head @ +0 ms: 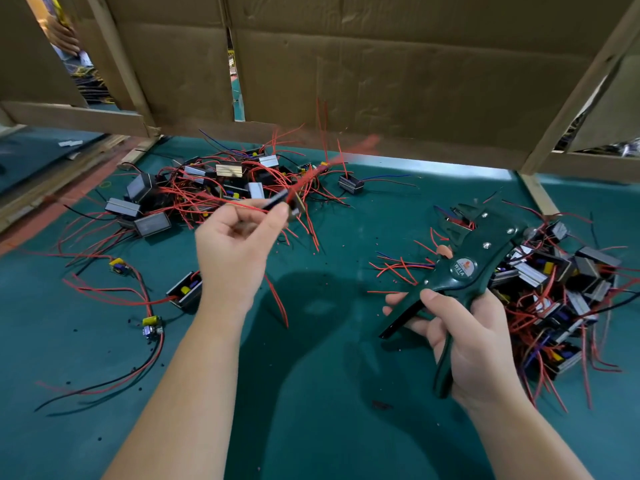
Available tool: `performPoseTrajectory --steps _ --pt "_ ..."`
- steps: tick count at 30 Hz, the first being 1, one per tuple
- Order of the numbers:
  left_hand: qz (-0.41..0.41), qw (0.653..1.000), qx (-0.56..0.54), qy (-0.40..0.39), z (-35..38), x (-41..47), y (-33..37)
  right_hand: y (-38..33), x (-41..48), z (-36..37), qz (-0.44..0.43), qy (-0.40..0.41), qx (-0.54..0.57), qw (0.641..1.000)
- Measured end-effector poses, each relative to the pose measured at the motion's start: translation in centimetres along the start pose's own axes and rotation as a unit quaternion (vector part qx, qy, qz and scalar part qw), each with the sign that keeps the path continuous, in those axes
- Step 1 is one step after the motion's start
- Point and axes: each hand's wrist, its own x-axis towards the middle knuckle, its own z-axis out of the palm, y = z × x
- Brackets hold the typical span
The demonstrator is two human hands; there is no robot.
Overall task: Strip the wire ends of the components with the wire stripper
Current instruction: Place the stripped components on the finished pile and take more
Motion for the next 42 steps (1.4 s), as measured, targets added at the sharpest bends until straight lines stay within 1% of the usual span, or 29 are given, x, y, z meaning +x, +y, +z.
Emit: performPoseTrajectory --steps 2,4,6,8,10,12,15,18,20,21,23,25,26,28,29,30,31,32,33,34,35,36,37,39,40,42 --pt "0.000 0.999 0.006 -0.046 0.4 -0.3 -0.1 0.0 0.1 0.0 0.001 -0.008 0.023 1.000" --pt "0.000 0.995 -0.012 -0.098 0.6 -0.6 -0.3 0.0 0.2 -0.1 0.010 -0.016 0.052 0.998" --pt "-0.024 0.990 -0.011 -0.136 0.8 -0.9 -0.3 -0.2 0.4 -0.1 0.031 -0.023 0.093 0.995" --pt "-0.054 0.986 -0.001 -0.156 1.0 -1.2 0.1 -0.4 0.7 -0.2 0.061 -0.025 0.148 0.987" --pt "-0.080 0.980 -0.011 -0.185 1.0 -1.4 0.6 -0.8 1.0 -0.3 0.109 -0.029 0.206 0.972" --pt "-0.095 0.965 -0.029 -0.241 1.0 -1.6 0.9 -1.2 1.1 -0.6 0.162 -0.041 0.239 0.957" --pt "-0.109 0.939 -0.034 -0.324 1.5 -2.3 0.9 -1.9 1.0 -0.6 0.230 -0.097 0.268 0.930" --pt "-0.109 0.923 0.027 -0.368 2.2 -3.1 0.4 -1.9 0.5 -0.2 0.283 -0.202 0.281 0.895" --pt "-0.100 0.920 0.080 -0.370 2.2 -3.4 0.3 -1.6 0.2 0.1 0.298 -0.249 0.258 0.884" --pt "-0.085 0.921 0.111 -0.364 2.0 -3.4 0.4 -1.5 0.0 0.3 0.302 -0.258 0.250 0.883" --pt "0.003 0.919 0.216 -0.330 1.6 -3.0 0.2 -1.3 0.0 0.3 0.298 -0.256 0.250 0.885" --pt "0.084 0.920 0.289 -0.250 1.8 -3.0 0.3 -1.3 0.2 0.3 0.285 -0.237 0.262 0.891" --pt "0.100 0.933 0.285 -0.197 2.0 -3.1 0.2 -1.4 0.3 0.3 0.278 -0.225 0.270 0.894" --pt "0.082 0.968 0.227 -0.074 2.6 -3.3 0.5 -1.5 0.4 0.3 0.260 -0.212 0.281 0.899" --pt "0.048 0.979 0.198 -0.026 2.7 -3.3 0.6 -1.5 0.4 0.2 0.249 -0.211 0.284 0.902" --pt "0.000 0.984 0.178 -0.005 2.7 -3.1 0.6 -1.5 0.4 0.2 0.240 -0.212 0.287 0.903" --pt "-0.068 0.982 0.177 -0.027 2.6 -2.9 0.6 -1.5 0.4 0.2 0.232 -0.216 0.291 0.903" --pt "-0.138 0.969 0.184 -0.085 2.5 -2.8 0.7 -1.5 0.3 0.2 0.226 -0.222 0.292 0.902" --pt "-0.197 0.948 0.191 -0.163 2.6 -2.8 0.9 -1.5 0.3 0.2 0.223 -0.231 0.287 0.902" --pt "-0.228 0.924 0.191 -0.240 2.7 -3.0 1.0 -1.4 0.2 0.2 0.224 -0.240 0.278 0.903" --pt "-0.233 0.909 0.179 -0.295 2.9 -3.3 0.9 -1.4 0.2 0.3 0.229 -0.247 0.264 0.904" --pt "-0.221 0.906 0.155 -0.326 3.2 -3.7 0.8 -1.3 0.1 0.4 0.235 -0.252 0.249 0.905" --pt "-0.208 0.911 0.120 -0.334 3.4 -4.0 0.7 -1.2 0.0 0.6 0.241 -0.254 0.232 0.907" --pt "-0.205 0.927 0.054 -0.310 3.8 -4.5 0.5 -0.9 -0.2 1.1 0.249 -0.253 0.203 0.913" --pt "-0.206 0.930 0.035 -0.303 3.9 -4.6 0.5 -0.8 -0.2 1.3 0.249 -0.253 0.197 0.914" --pt "-0.204 0.928 0.033 -0.311 4.0 -4.8 0.8 -0.6 -0.3 1.4 0.242 -0.254 0.204 0.914"
